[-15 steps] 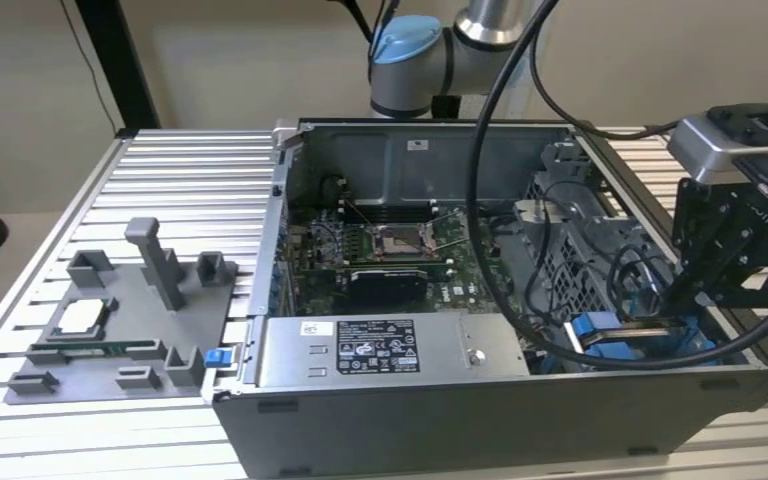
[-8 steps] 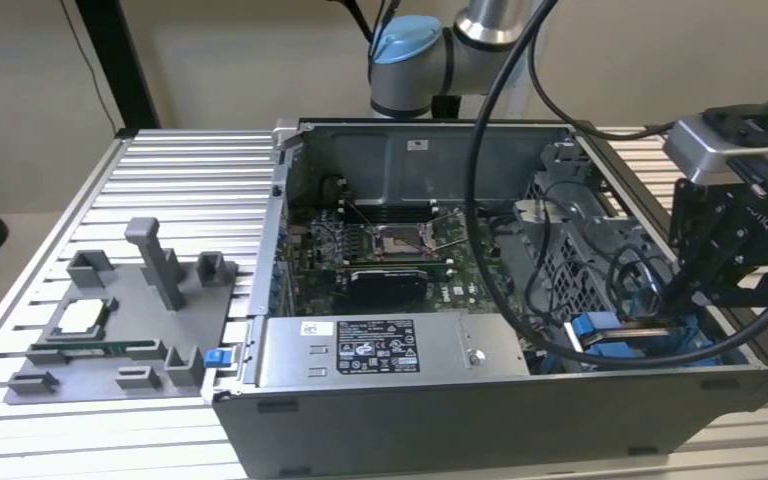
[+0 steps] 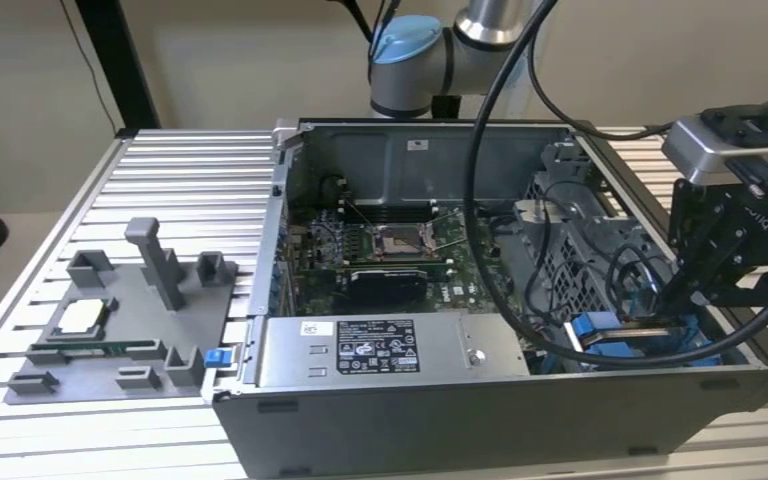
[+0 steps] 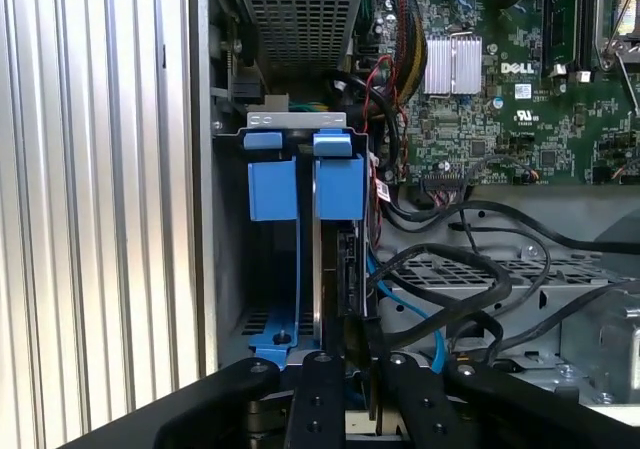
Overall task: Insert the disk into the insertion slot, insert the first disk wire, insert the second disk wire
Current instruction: 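Insert the first disk wire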
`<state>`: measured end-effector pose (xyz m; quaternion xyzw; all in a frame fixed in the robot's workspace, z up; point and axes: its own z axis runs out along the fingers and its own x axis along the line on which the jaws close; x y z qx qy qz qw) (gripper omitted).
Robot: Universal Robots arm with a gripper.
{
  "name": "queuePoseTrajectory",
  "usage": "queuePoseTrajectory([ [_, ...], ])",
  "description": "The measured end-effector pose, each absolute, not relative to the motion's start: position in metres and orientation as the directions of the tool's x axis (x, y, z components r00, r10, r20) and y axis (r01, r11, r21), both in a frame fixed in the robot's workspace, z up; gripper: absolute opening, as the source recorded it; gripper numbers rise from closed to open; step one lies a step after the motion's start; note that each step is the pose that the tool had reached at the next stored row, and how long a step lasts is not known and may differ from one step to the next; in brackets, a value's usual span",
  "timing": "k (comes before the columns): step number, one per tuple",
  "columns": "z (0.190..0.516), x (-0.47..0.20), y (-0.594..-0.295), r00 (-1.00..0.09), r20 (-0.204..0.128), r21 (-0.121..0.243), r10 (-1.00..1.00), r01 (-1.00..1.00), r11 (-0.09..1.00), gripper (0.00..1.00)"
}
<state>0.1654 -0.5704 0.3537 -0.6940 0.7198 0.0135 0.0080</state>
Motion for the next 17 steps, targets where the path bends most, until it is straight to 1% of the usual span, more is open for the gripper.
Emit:
queuePoseTrajectory([
  [6,0.3533,0.1632,-0.5693,-0.037,-0.03,0.006,-0.999,-0.999,0.036,0.0],
  [17,0.3493,0.1601,-0.5669,-0.036,-0.031,-0.015,-0.999,-0.999,0.037,0.0],
])
